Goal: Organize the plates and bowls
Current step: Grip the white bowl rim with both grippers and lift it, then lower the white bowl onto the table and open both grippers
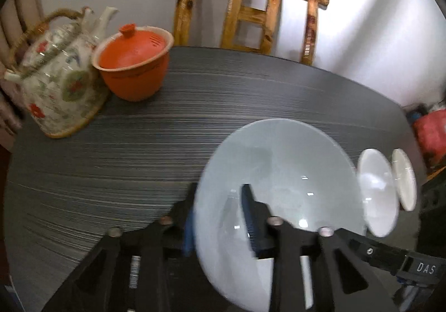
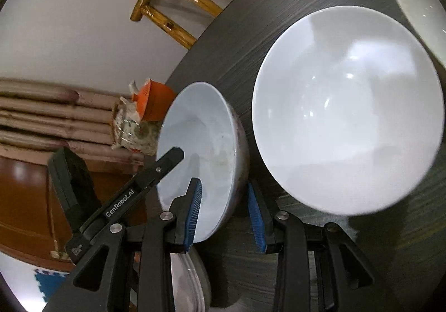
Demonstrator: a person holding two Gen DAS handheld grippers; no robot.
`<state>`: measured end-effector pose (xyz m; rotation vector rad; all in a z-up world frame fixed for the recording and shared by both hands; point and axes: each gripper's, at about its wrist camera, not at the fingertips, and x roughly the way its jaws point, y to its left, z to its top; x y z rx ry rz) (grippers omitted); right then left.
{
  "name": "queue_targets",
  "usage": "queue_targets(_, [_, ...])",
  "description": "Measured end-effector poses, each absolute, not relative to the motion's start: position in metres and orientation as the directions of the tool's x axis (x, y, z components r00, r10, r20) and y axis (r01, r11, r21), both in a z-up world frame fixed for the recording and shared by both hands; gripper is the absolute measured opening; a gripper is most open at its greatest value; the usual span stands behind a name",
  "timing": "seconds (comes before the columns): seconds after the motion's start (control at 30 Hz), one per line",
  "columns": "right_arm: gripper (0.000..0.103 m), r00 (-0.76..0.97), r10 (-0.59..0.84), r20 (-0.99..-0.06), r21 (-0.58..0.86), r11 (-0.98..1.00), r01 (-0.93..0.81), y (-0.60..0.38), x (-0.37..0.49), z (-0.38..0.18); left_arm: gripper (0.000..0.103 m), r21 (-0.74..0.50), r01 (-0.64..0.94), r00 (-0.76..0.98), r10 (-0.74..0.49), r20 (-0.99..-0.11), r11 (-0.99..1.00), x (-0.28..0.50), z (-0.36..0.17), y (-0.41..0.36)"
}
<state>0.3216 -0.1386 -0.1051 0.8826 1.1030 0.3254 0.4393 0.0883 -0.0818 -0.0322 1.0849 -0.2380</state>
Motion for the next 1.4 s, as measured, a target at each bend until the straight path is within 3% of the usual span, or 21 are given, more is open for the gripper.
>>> queue_targets(0.1, [0.019,0.438,0.597,-0.672,0.716,0.676,0.177,-0.135,0.324,-0.108,0.014,-0.192,0.141,0.426,-0.234,-0.874,0.971,0.436,-0.083,0.099])
queue_targets(0.6, [0.018,0.442,0.592,-0.674,0.682,0.728,0.064,-0.161,0.252,-0.087,0.012,-0.244,0.190,0.464,-0.306,-0.831,0.951,0.309,-0.043,0.066])
queue_targets(0.87, [0.018,0.446,0.573,-0.688,0.664,0.745,0.067,-0.208,0.179,-0.082,0.012,-0.275,0.219,0.428,-0.346,-0.835,0.936,0.235,-0.059,0.020])
queue_targets(1.4, [0.016,0.458,0.519,-0.722,0.619,0.781,0.090,-0.242,0.140,-0.105,0.012,-0.268,0.221,0.437,-0.341,-0.833,0.938,0.207,-0.089,-0.004])
